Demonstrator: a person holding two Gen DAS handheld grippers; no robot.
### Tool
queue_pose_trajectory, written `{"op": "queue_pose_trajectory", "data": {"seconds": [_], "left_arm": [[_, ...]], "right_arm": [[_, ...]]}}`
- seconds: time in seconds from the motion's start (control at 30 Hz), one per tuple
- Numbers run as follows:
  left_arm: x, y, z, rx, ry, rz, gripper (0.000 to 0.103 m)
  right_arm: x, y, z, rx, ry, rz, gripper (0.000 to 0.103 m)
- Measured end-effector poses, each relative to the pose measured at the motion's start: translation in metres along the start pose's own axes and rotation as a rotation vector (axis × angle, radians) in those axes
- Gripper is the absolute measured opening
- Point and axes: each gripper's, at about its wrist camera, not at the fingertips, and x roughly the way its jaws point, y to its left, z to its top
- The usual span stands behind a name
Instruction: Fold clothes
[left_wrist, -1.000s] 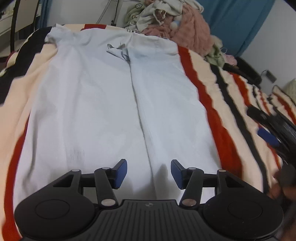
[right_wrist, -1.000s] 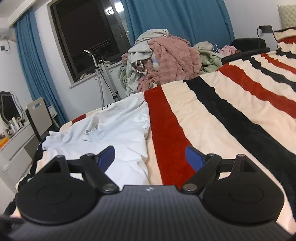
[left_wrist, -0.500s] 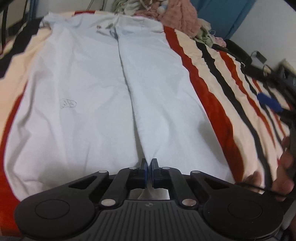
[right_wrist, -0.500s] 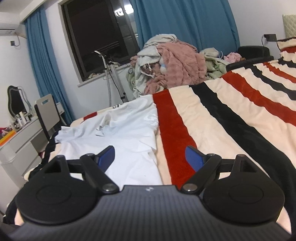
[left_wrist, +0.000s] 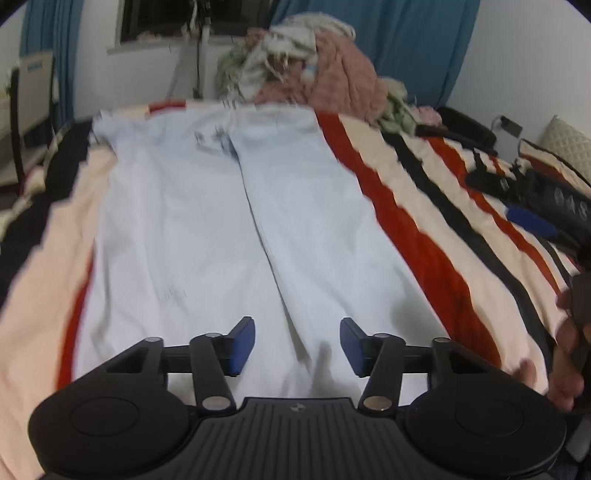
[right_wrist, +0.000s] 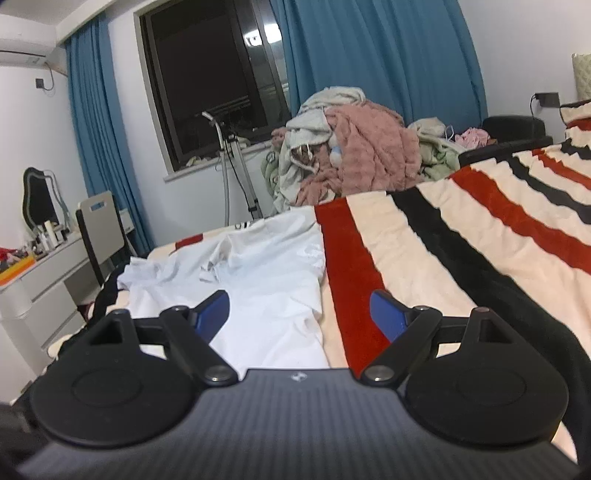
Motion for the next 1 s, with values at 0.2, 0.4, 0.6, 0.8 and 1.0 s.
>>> {"op": "queue_pose_trajectory", "data": {"seconds": [0.2, 0.4, 0.6, 0.8, 1.0], "left_arm": [[-0.01, -0.005, 0.052, 0.097, -0.161, 0.055, 0.089], [-0.019, 0.009, 0.047, 0.096, -0.263, 0.088, 0.103], [-0.024, 0.032, 0.034, 0.053, -0.26, 0.092, 0.103], [-0.039, 0.061, 0.032, 0.014, -0.269, 0.118, 0.103], [-0.05, 0.095, 0.028, -0.049, -0.29, 0.162, 0.103]], "right_arm": [[-0.001, 0.003, 0.001, -0.017, -0.024, -0.007, 0.085], [-0.001, 0.006, 0.0, -0.035, -0.04, -0.014, 0.085], [0.007, 0.016, -0.007, -0.053, -0.008, 0.007, 0.085], [0.036, 0.033, -0.006, -0.072, 0.097, 0.045, 0.085], [0.105, 0.089, 0.012, -0.176, 0.229, 0.153, 0.077]]}}
